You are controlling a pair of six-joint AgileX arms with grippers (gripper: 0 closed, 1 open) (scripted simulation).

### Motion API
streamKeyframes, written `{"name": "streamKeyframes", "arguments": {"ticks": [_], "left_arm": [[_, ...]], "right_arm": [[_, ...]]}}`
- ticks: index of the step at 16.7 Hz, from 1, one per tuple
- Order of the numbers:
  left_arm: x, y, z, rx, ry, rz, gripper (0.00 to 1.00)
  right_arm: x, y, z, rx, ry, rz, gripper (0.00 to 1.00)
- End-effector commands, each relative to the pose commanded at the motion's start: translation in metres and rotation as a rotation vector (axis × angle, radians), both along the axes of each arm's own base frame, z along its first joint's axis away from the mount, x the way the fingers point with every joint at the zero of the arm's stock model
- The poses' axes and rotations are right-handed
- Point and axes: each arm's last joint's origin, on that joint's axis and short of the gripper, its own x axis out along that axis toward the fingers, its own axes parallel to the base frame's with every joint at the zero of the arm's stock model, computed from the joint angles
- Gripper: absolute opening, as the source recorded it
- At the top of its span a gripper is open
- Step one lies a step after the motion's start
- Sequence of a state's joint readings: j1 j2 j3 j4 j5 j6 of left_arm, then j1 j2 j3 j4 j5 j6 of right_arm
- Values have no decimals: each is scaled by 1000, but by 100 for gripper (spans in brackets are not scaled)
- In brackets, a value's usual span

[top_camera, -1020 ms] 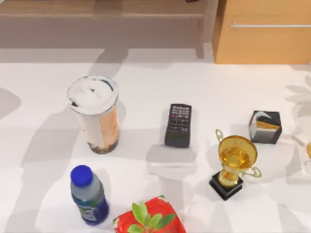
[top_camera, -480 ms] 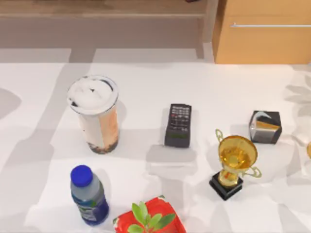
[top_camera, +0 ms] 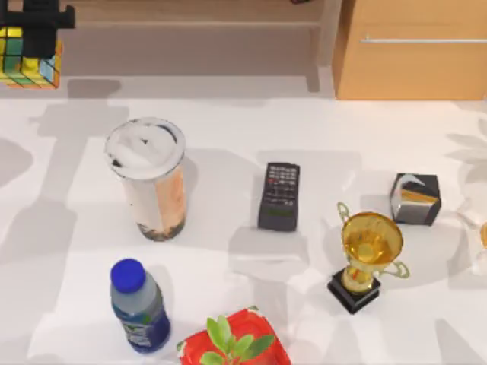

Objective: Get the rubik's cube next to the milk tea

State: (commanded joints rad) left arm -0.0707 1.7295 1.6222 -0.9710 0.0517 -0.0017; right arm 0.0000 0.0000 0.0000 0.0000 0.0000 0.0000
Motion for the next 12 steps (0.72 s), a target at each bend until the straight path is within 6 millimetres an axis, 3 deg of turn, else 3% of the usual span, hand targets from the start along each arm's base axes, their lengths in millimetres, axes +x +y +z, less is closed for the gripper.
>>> {"name": "streamKeyframes", "arguments": {"ticks": [3, 6, 8, 12], "left_arm": [[1, 11, -67, 23, 281, 40, 0], [-2, 12, -114, 48, 454, 53, 0], [-2, 10, -123, 56, 485, 49, 0], [-2, 10, -122, 55, 480, 47, 0]], "right_arm": [[0, 0, 0, 0, 0, 0, 100], [0, 0, 0, 0, 0, 0, 100], [0, 0, 0, 0, 0, 0, 100], [0, 0, 0, 0, 0, 0, 100]]}}
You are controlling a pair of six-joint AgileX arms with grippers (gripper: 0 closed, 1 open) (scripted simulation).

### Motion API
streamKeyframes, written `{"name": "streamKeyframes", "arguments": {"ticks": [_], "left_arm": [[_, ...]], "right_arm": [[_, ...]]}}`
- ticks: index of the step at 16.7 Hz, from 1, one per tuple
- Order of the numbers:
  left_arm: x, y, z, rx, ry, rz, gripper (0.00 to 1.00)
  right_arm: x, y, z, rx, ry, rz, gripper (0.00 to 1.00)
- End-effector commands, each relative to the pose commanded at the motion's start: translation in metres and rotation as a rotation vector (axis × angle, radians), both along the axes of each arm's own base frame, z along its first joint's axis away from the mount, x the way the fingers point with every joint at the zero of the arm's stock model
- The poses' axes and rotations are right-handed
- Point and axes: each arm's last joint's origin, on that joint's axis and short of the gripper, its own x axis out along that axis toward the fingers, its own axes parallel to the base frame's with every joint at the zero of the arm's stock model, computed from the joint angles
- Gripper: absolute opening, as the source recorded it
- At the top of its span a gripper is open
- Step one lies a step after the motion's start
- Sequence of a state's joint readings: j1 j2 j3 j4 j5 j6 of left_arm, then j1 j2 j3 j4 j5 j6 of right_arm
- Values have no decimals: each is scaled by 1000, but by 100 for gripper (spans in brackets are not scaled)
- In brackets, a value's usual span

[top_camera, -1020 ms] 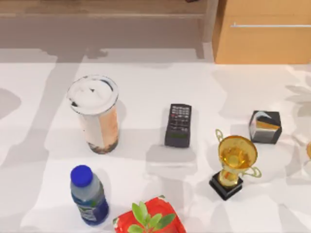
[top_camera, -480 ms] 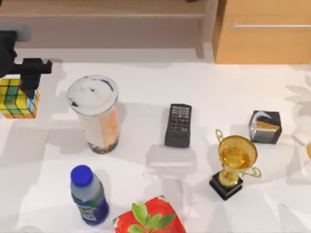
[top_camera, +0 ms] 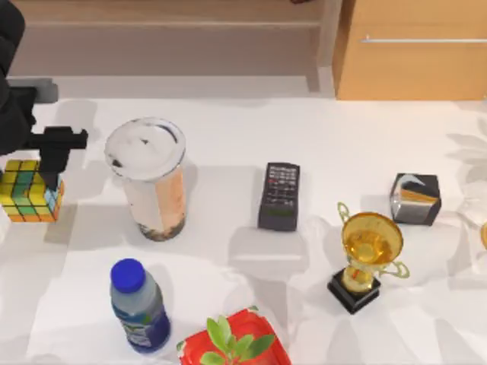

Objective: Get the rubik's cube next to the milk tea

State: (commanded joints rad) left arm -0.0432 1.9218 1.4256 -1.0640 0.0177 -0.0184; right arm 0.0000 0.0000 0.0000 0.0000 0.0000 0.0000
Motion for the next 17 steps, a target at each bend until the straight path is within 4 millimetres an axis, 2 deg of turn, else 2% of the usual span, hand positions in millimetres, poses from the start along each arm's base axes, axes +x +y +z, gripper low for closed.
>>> {"name": "streamKeyframes", "arguments": {"ticks": [17], "left_arm": [[-1, 6, -3, 6, -13, 16, 0]], "right_arm": [[0, 0, 0, 0, 0, 0, 100]]}}
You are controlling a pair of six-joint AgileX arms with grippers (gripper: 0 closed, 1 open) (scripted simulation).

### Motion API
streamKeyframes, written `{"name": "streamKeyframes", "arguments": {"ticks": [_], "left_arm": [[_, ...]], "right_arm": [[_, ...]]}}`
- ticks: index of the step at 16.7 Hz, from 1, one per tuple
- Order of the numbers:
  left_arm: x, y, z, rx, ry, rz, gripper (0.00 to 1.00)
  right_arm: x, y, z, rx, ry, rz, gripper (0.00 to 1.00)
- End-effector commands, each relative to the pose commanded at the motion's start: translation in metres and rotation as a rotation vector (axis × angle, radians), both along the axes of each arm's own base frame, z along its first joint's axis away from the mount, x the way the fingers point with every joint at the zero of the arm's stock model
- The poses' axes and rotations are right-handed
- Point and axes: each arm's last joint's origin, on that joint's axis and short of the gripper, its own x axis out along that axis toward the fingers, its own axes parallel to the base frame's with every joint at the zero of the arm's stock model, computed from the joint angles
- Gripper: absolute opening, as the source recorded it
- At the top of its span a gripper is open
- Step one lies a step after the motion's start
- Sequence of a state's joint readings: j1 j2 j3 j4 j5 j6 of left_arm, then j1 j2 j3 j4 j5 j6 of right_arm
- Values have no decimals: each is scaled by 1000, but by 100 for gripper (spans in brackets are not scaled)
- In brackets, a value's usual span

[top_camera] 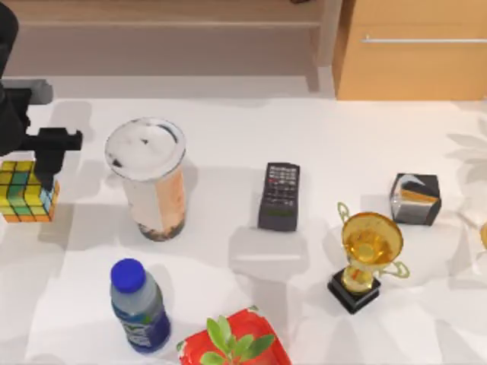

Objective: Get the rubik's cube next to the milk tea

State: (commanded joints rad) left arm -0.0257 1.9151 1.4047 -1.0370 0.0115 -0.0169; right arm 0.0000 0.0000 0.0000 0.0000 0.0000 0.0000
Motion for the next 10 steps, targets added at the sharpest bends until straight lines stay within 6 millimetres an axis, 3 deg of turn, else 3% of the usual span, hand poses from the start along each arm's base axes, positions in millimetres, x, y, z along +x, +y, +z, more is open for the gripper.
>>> {"name": "streamKeyframes", "arguments": {"ticks": [10], "left_arm": [[1, -7, -18, -5, 18, -15, 0]], "right_arm": [[0, 0, 0, 0, 0, 0, 100]]}}
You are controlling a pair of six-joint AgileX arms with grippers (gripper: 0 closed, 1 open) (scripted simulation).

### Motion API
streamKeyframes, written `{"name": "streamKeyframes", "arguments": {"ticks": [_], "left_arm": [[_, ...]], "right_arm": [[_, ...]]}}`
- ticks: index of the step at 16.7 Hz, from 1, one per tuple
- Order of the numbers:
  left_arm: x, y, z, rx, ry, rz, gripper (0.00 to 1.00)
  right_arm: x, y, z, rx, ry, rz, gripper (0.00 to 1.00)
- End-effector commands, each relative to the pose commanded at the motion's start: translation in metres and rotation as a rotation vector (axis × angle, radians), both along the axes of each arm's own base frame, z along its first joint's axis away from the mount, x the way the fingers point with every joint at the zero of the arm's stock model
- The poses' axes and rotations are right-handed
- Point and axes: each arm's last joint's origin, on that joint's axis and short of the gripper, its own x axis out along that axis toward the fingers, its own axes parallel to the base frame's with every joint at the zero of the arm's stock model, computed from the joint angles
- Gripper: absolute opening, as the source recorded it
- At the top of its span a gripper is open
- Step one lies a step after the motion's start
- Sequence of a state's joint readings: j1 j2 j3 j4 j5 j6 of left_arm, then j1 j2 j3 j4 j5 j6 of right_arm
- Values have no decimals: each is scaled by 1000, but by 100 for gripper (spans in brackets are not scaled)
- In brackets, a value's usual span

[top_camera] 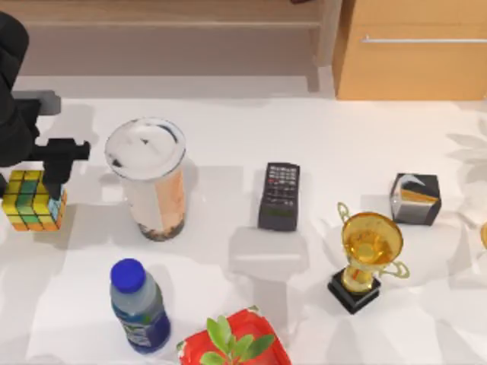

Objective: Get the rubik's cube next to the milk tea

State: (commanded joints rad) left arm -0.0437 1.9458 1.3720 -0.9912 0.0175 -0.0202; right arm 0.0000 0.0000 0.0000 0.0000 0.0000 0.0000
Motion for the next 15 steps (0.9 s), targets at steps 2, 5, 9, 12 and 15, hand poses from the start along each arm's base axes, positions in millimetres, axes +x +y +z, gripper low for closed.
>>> {"name": "streamKeyframes", "arguments": {"ticks": [2, 5, 9, 12, 15], "left_arm": [[0, 0, 0, 0, 0, 0, 8], [0, 0, 0, 0, 0, 0, 30], [0, 0, 0, 0, 0, 0, 60], [0, 0, 0, 0, 0, 0, 83], [0, 0, 0, 0, 0, 0, 100]], "right_arm": [[0, 0, 0, 0, 0, 0, 100], [0, 0, 0, 0, 0, 0, 100], [0, 0, 0, 0, 0, 0, 100], [0, 0, 0, 0, 0, 0, 100], [0, 0, 0, 0, 0, 0, 100]]}}
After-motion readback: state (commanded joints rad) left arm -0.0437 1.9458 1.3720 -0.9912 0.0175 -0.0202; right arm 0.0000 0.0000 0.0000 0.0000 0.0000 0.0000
